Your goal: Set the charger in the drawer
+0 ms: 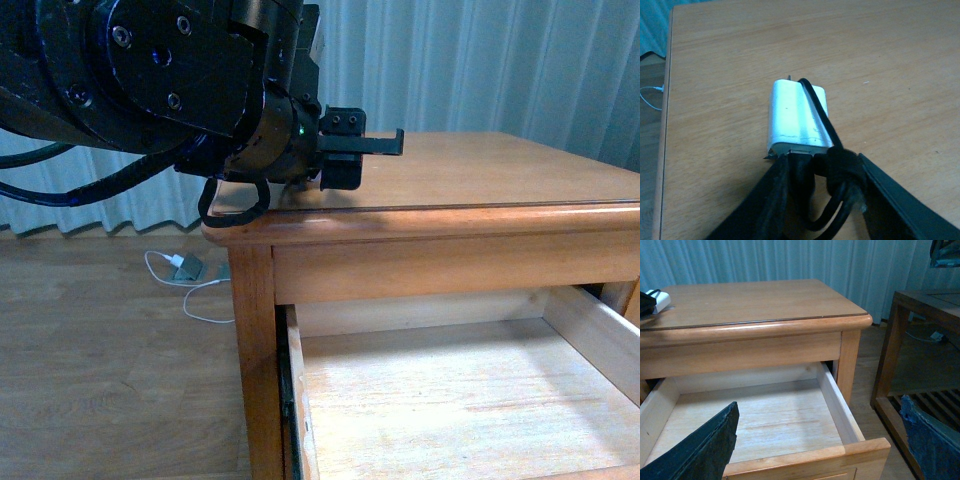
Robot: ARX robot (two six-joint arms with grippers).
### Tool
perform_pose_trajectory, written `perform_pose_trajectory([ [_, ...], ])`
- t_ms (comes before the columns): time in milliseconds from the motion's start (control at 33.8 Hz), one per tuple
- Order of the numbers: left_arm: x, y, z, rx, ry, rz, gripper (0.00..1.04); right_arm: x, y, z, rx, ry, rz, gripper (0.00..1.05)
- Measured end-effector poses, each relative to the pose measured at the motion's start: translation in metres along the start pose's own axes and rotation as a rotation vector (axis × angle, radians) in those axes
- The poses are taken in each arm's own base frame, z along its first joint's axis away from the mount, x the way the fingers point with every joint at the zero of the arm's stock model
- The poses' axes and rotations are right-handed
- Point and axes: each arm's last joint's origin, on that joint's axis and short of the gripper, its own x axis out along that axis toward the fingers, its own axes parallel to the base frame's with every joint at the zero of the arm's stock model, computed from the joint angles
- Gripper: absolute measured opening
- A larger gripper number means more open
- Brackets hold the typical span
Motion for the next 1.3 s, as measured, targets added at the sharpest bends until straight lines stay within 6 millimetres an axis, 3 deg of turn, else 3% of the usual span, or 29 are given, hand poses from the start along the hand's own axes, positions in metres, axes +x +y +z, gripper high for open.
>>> perform_pose_trajectory([
  [148, 0.0, 0.0, 0.0, 0.001, -0.005, -0.004, 0.18, 0.0, 0.0, 0.0, 0.0, 0.0, 0.0, 0.96],
  [325, -0.013, 0.0, -0.001, -0.004, -0.026, -0.054, 0.07, 0.0, 0.0, 0.0, 0.0, 0.0, 0.0, 0.96],
  [414, -0.024, -0.002, 0.003, -0.007, -0.046, -0.098, 0.07, 0.0, 0.0, 0.0, 0.0, 0.0, 0.0, 0.96],
  [621, -0.072, -0.021, 0.01, 0.03, -0.106, -0.287, 0.07, 0.0, 0.0, 0.0, 0.0, 0.0, 0.0, 0.96],
  [799, -0.104, -0.042, -0.001, 0.104, -0.094, -0.471, 0.07, 0.0, 0.0, 0.0, 0.0, 0.0, 0.0, 0.96],
  [1124, -0.101, -0.05, -0.023, 0.173, -0.021, -0.515, 0.07, 0.0, 0.0, 0.0, 0.0, 0.0, 0.0, 0.96],
  [1301, -0.092, -0.043, -0.03, 0.147, -0.006, -0.362, 0.42, 0.0, 0.0, 0.0, 0.0, 0.0, 0.0, 0.96],
])
